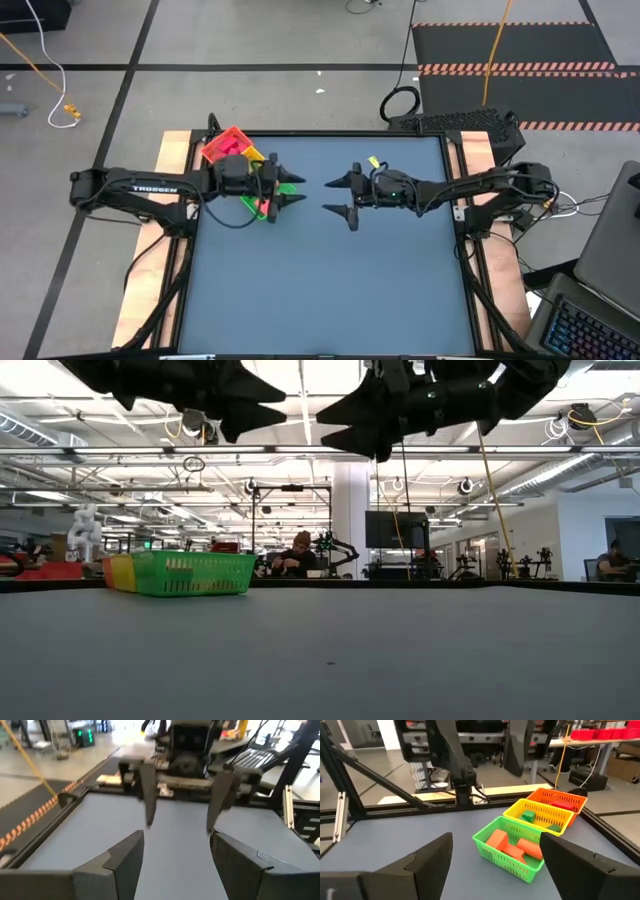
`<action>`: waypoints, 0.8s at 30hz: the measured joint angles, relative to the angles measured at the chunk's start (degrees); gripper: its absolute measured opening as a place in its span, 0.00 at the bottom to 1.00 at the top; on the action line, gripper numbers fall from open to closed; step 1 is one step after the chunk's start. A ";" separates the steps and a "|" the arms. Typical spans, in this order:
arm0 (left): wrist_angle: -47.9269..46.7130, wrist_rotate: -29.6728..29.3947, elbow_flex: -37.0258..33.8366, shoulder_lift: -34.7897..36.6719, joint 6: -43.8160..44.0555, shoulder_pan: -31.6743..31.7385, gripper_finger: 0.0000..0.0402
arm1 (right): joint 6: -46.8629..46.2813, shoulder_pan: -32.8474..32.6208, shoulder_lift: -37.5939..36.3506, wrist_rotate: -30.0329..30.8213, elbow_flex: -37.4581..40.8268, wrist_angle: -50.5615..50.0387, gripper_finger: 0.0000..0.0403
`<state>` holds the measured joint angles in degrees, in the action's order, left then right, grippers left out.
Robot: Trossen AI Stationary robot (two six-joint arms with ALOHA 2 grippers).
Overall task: Sort & place blocks by color
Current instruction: Return to Home Position
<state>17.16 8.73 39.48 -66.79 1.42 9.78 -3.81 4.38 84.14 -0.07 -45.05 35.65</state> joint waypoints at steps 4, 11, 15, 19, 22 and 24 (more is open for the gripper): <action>-4.28 -0.18 0.02 2.10 0.67 0.15 0.50 | 0.42 0.02 -4.25 0.03 -0.01 -6.40 0.67; -12.02 0.09 0.02 3.80 1.18 -0.34 0.14 | 0.66 -1.10 -12.51 -0.05 4.96 -12.80 0.45; -13.40 0.52 -2.65 5.92 1.79 -2.26 0.02 | -0.31 -1.51 -18.57 -0.09 12.11 -12.65 0.26; -4.50 0.48 -11.26 10.89 4.02 -3.50 0.01 | -2.93 -1.51 -26.48 -0.03 20.06 -11.43 0.05; 2.61 0.46 -18.68 16.29 5.35 -3.23 0.01 | -4.16 -1.51 -33.20 -0.05 25.40 -9.53 0.02; 3.97 0.43 -22.28 20.48 6.86 -2.51 0.01 | -4.76 -1.51 -37.53 -0.05 28.53 -9.47 0.03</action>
<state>21.12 9.17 17.20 -46.31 8.27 7.27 -8.58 2.87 46.61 -0.12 -16.52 26.17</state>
